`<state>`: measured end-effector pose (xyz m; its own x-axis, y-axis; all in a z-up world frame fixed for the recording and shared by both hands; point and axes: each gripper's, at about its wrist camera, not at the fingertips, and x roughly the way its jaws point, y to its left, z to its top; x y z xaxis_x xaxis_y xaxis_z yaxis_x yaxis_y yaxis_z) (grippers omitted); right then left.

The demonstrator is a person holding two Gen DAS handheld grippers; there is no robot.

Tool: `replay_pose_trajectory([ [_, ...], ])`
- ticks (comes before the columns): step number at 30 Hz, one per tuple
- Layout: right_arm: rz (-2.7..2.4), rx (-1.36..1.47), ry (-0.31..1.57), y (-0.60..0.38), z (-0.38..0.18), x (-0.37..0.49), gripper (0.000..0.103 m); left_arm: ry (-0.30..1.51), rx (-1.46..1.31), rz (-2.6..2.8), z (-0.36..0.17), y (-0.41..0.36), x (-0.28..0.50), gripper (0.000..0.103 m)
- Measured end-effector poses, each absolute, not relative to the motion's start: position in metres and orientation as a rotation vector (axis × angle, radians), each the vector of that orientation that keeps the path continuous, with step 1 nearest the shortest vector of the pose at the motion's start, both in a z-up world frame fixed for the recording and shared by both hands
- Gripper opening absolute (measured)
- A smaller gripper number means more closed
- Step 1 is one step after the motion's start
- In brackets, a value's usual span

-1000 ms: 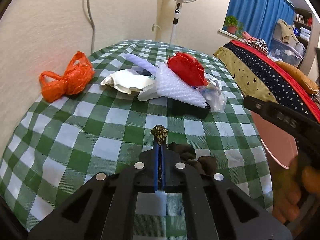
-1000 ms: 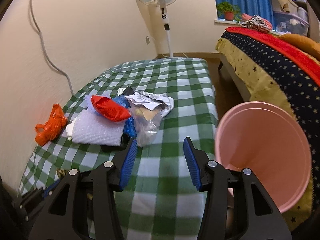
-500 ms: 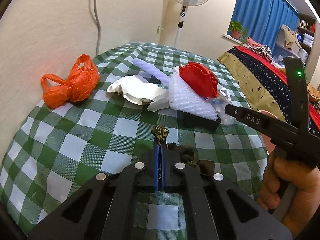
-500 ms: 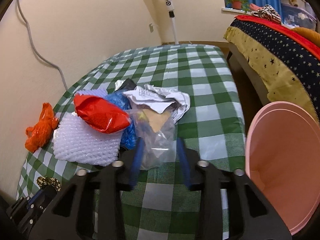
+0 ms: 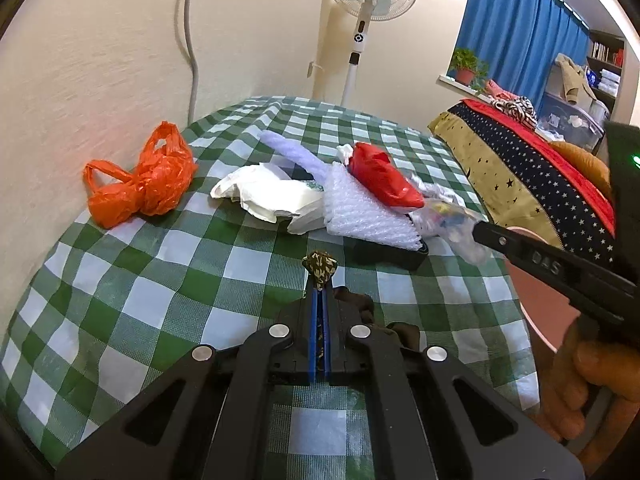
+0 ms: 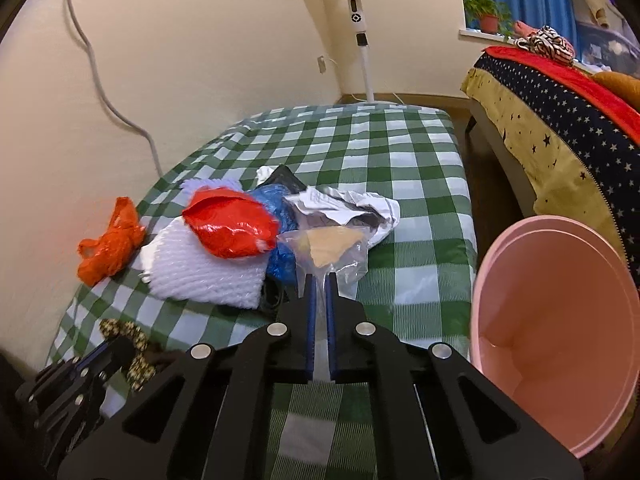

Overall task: Collect trash
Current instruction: 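Carry the scrunchie and clear bag with both tools over the pink bin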

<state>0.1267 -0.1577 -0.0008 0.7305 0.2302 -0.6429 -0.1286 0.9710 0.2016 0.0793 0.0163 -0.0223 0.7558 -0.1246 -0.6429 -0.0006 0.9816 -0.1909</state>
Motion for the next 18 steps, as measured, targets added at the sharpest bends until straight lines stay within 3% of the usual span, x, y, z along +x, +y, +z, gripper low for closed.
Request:
replay_pose_trajectory([
  [18,0.16,0.152,0.657,-0.19,0.042,0.049,0.004,0.631,-0.144,-0.117,0.003,0.004,0.054,0.001],
])
